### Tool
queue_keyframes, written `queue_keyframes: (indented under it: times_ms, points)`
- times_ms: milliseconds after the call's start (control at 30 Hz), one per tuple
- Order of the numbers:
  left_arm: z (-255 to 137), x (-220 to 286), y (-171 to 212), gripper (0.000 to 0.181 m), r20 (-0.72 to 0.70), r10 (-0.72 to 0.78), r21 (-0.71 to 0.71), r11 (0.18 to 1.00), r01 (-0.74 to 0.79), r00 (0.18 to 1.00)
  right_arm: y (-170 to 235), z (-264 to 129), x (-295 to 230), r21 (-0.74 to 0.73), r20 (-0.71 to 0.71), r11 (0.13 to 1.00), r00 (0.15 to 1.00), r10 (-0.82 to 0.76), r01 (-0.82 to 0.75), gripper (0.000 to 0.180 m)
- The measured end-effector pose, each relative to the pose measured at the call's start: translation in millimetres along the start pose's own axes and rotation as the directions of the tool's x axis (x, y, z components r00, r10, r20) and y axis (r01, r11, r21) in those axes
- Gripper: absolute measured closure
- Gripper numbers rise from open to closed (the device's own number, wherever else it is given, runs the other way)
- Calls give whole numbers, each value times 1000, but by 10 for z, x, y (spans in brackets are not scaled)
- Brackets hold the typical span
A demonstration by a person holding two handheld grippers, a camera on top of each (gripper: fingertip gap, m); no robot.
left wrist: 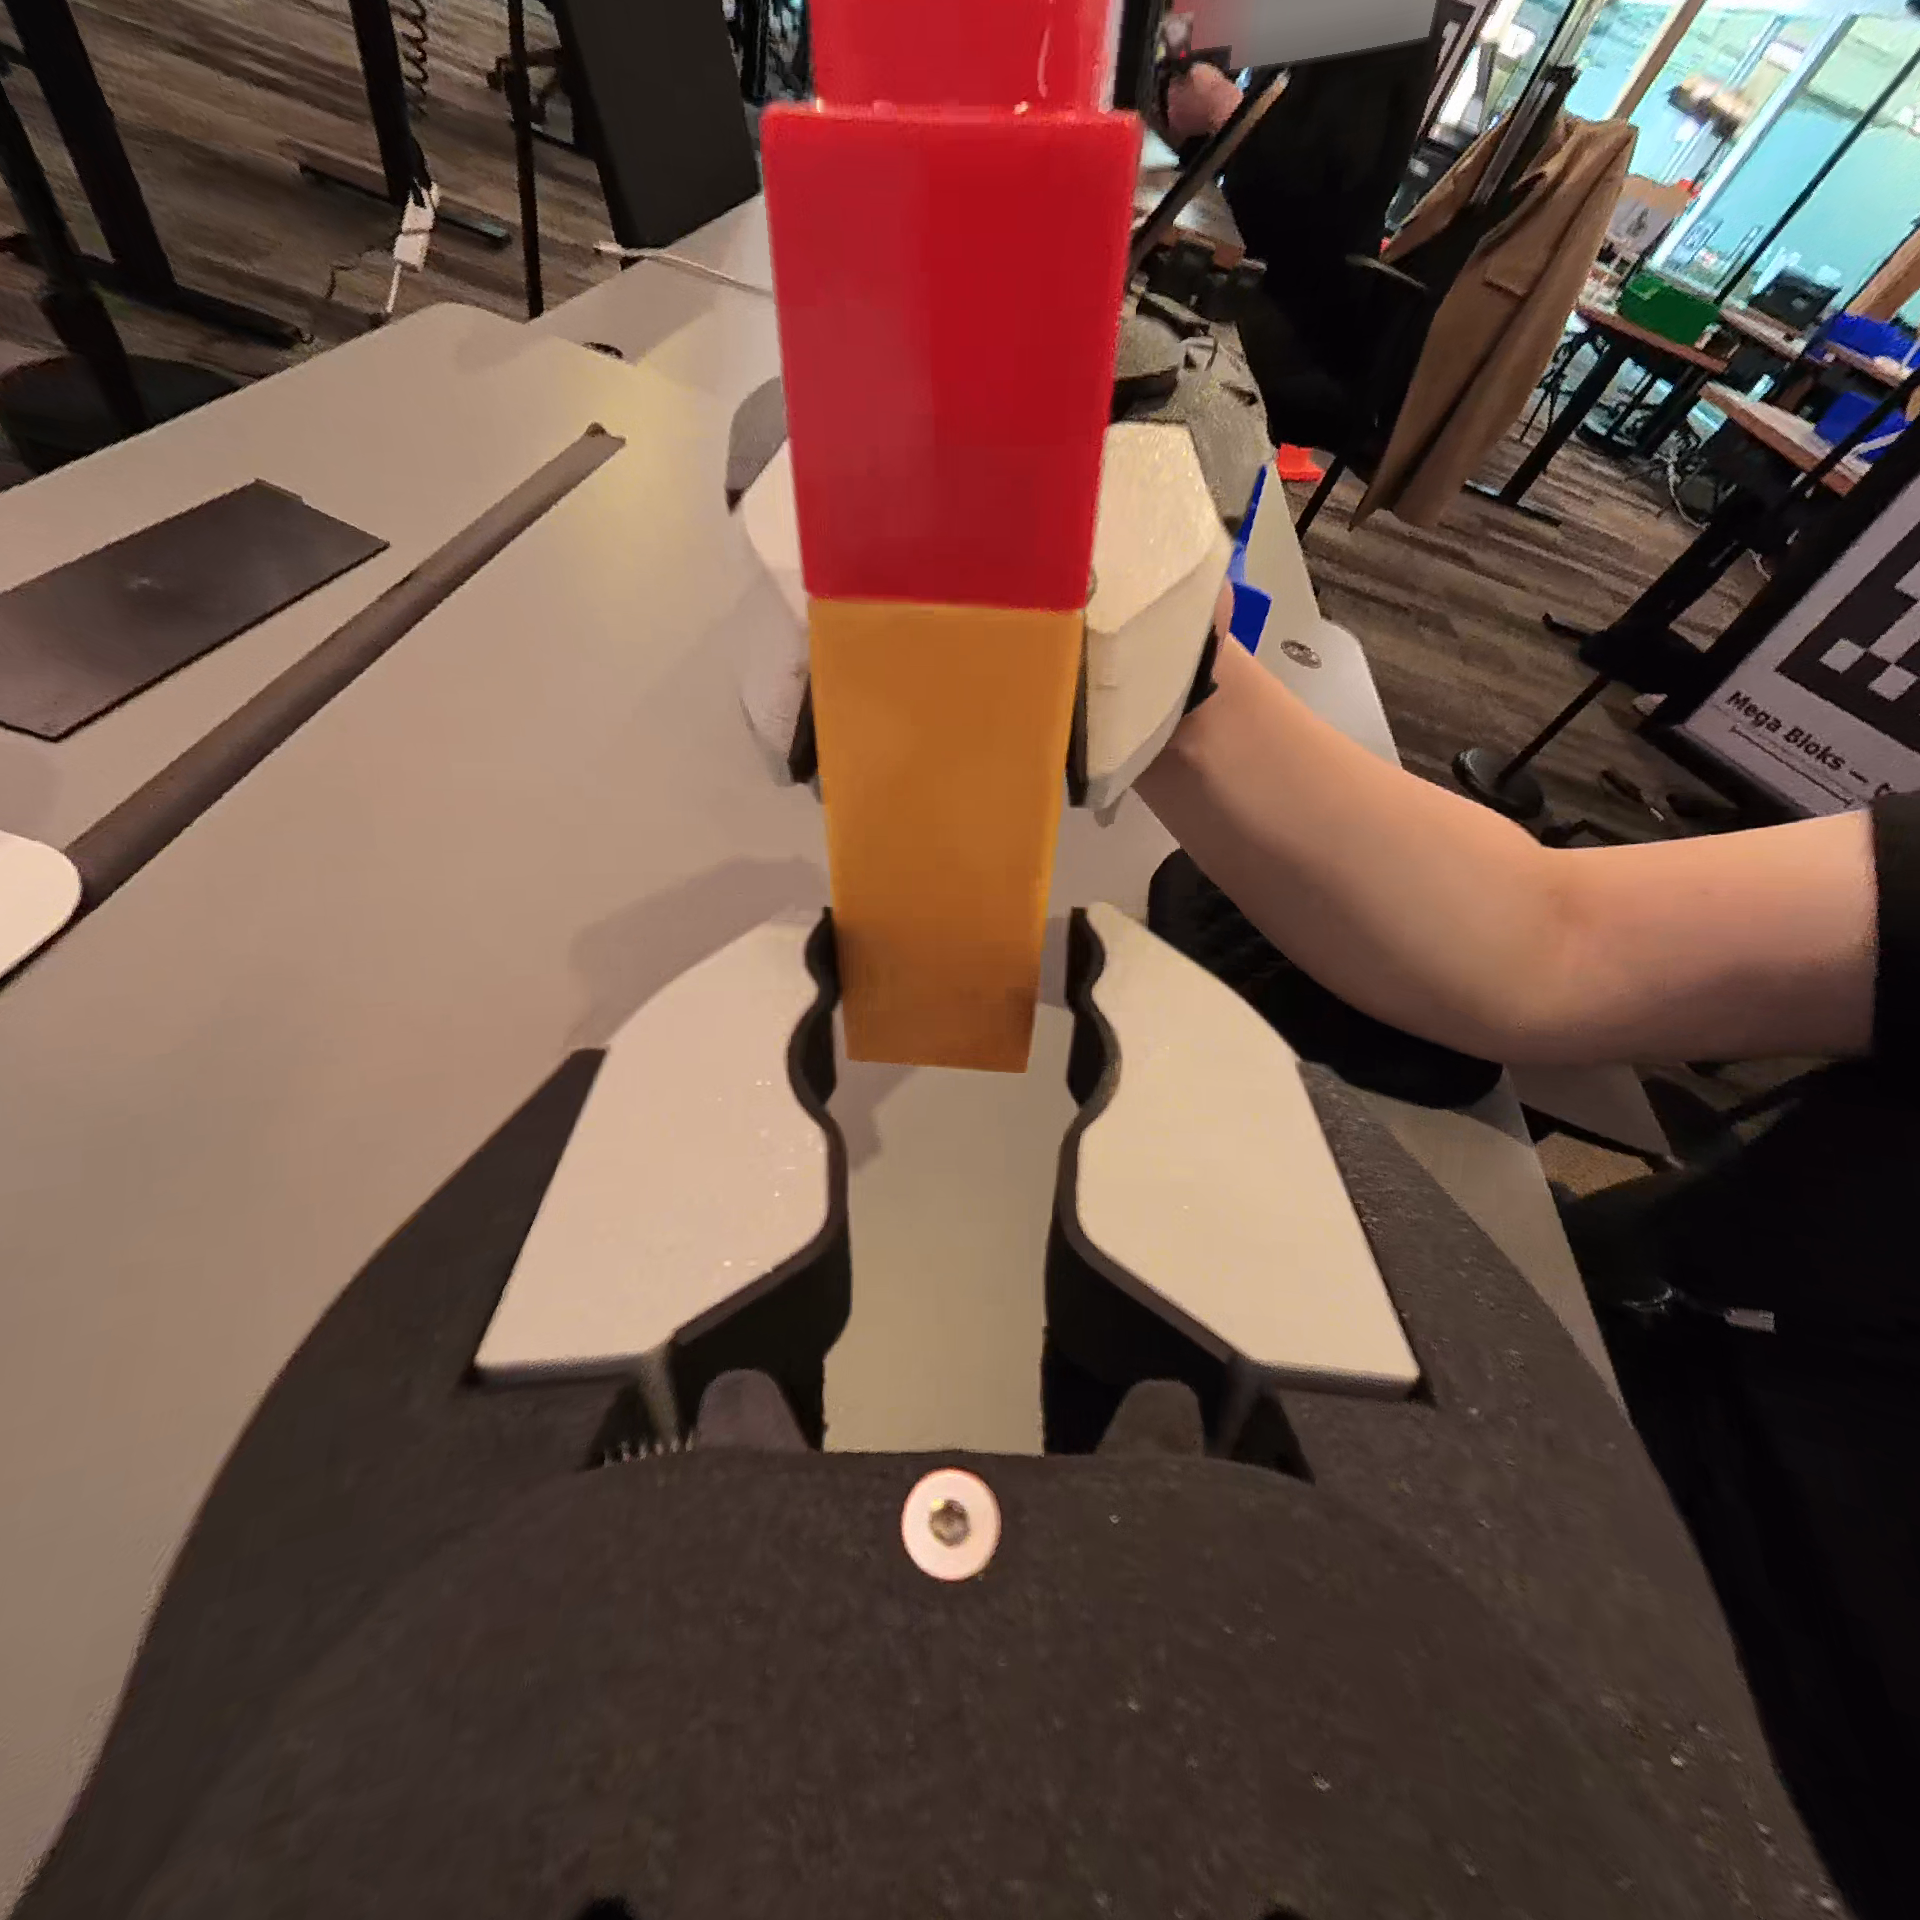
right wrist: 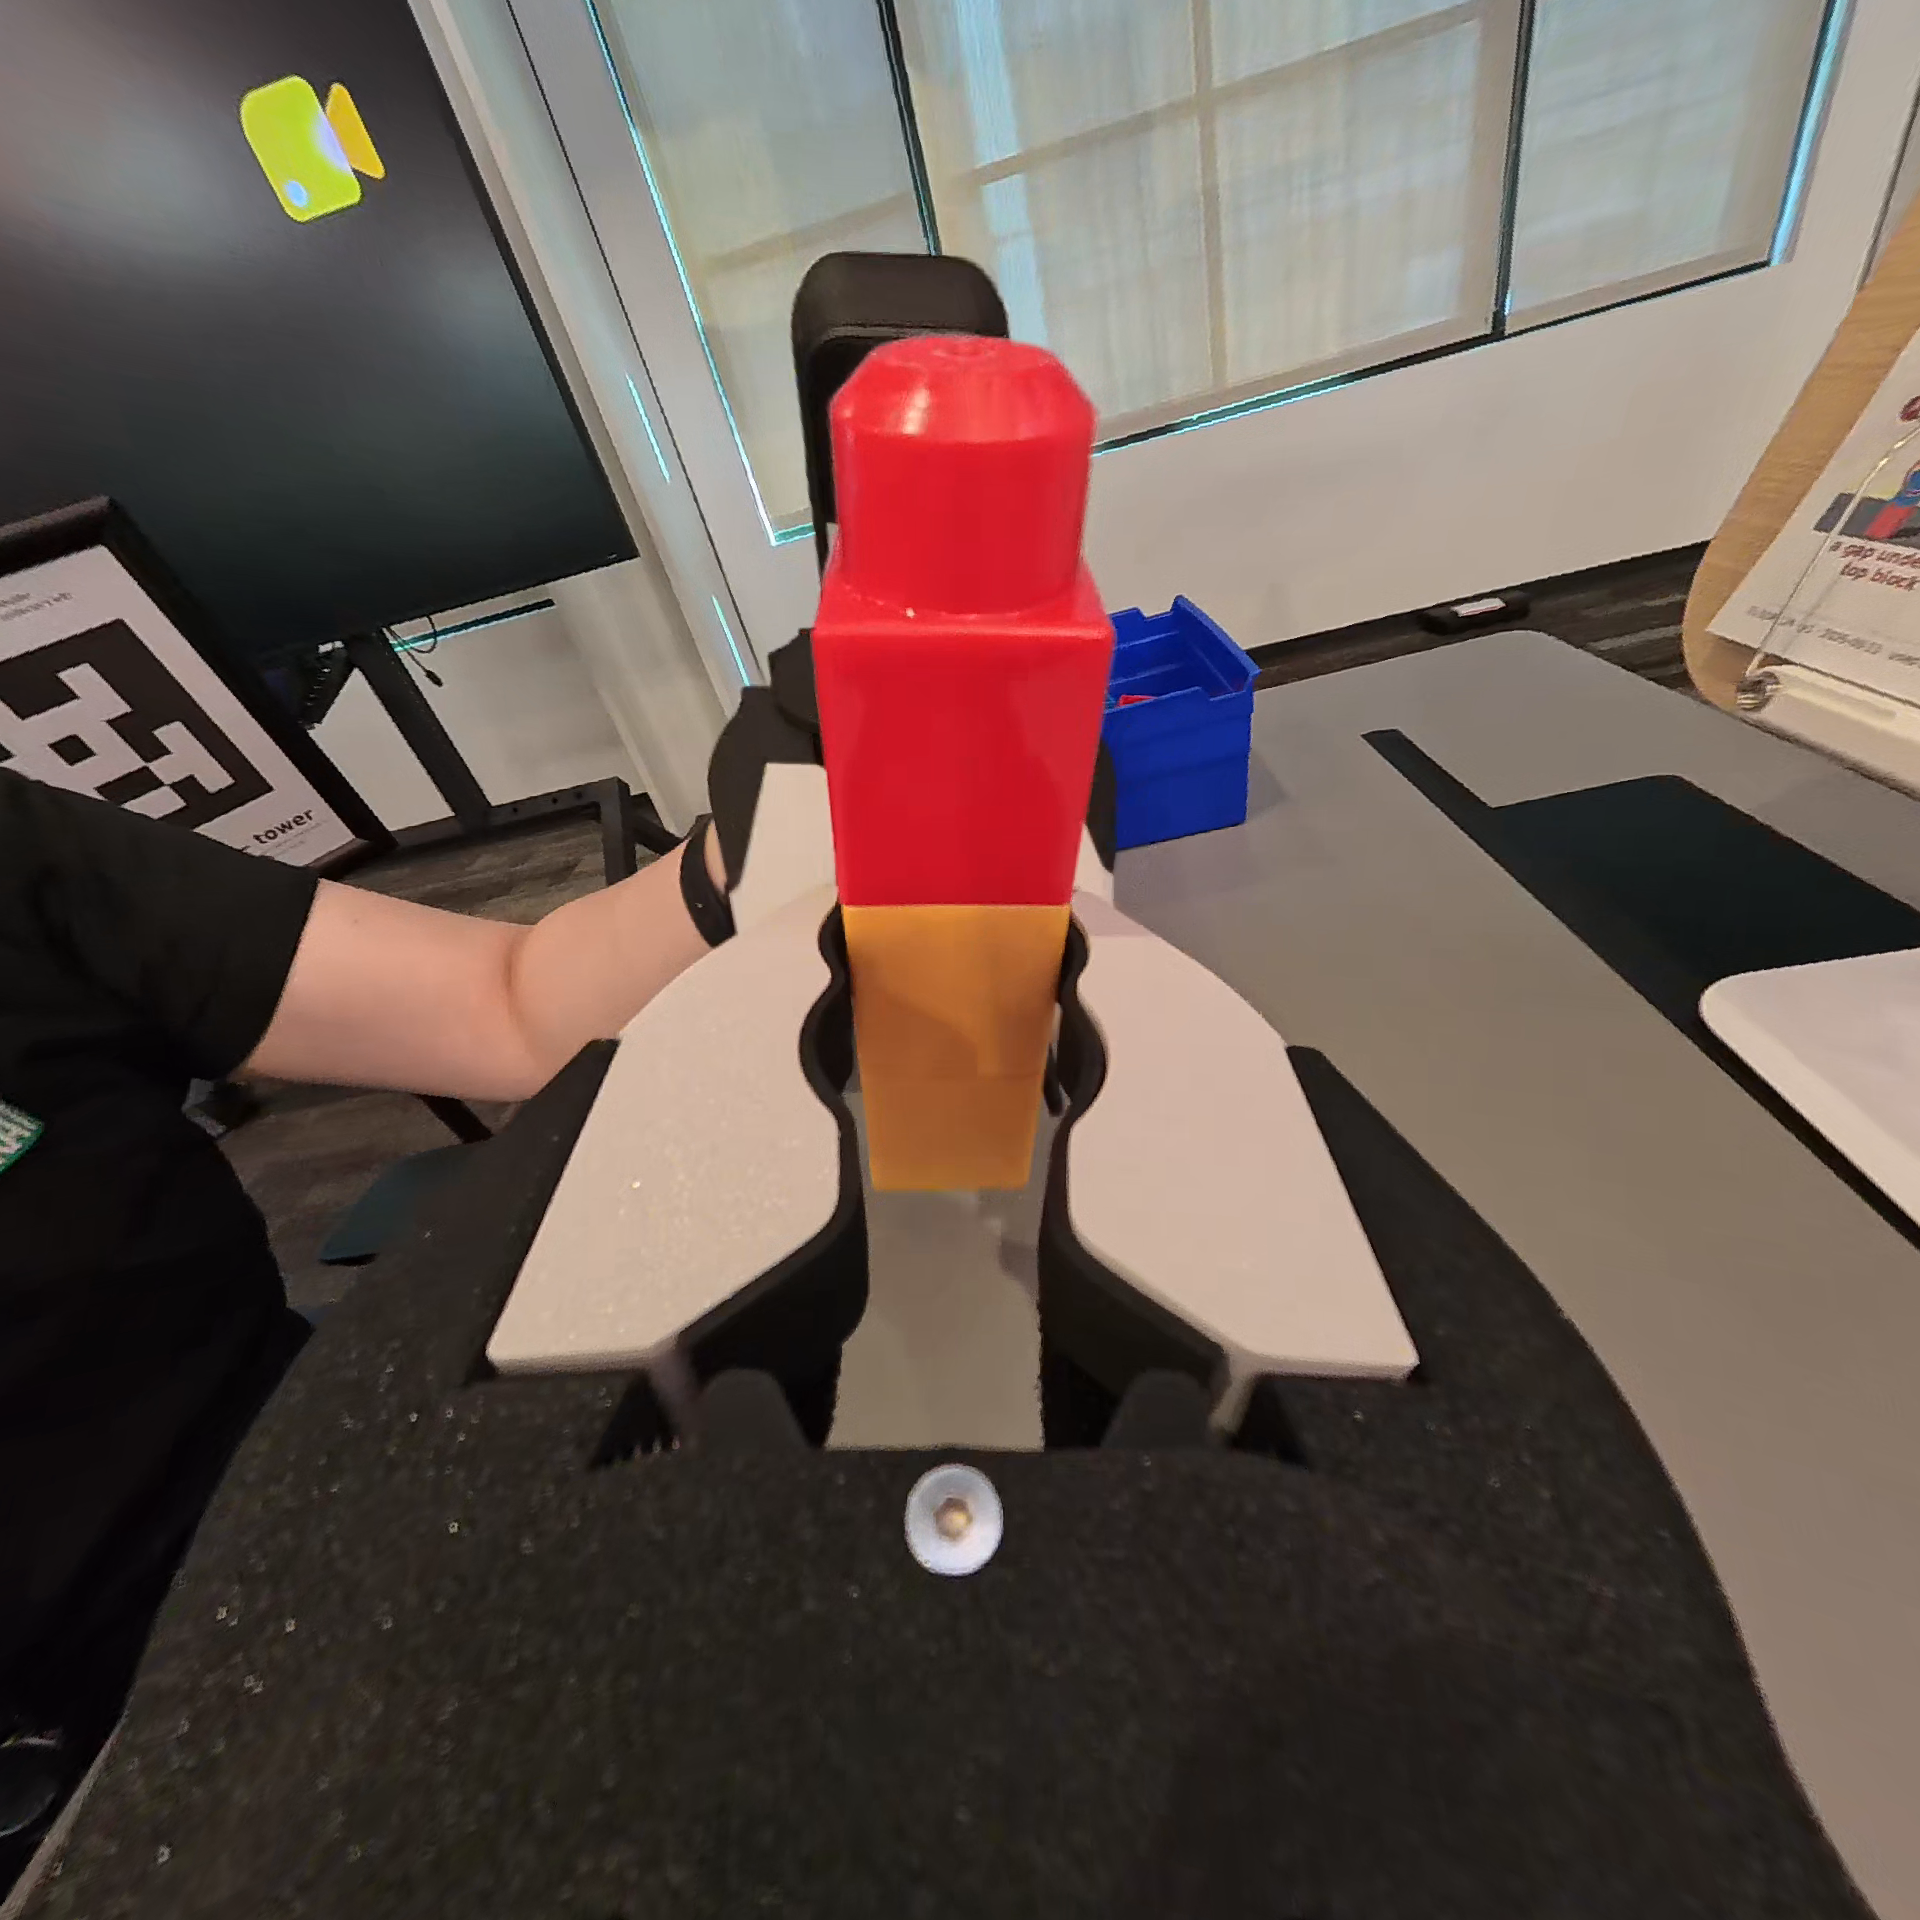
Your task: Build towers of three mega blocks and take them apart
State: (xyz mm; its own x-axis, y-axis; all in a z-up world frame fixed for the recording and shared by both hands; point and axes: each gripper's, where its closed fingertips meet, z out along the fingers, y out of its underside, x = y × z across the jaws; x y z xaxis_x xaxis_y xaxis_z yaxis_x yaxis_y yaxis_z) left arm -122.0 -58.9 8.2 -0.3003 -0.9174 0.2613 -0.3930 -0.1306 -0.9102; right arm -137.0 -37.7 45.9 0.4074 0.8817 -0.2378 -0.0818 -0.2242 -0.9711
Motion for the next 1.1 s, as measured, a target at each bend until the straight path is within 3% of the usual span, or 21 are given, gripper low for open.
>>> queue_keyframes:
  times_ms: [167,300,400,467,767,900,1000,1100]
  points:
    - [12,-2,38,145,-8,-12,-28,1000,12,1000,2,7,-19,-5,14,1000,1000,23,-23,143]
    - [24,57,84,145,-16,11,-80,997,-12,1000,-176,-120,-14,73,-17,997,1000,23,-22,130]
    - [60,95,114,145,-19,15,-110,994,-17,1000,-218,-154,-62,78,-6,997,1000,22,-21,131]
    - [78,91,137,145,-14,12,-125,992,-14,1000,-173,-134,-111,39,15,999,1000,4,-5,144]
    - [91,119,170,145,-26,15,-149,989,-18,1000,-128,-138,-134,-9,10,1000,1000,-14,14,144]
    - [127,131,67,141,-23,31,-70,997,-33,999,-193,-197,-144,6,-13,999,999,-45,45,144]
    - [100,183,-28,119,-32,57,-26,998,-58,998,-382,-340,-177,32,-100,995,991,-94,98,144]
    - [0,205,-177,109,6,103,36,994,-103,995,-771,-778,-318,45,-332,975,923,-193,220,144]
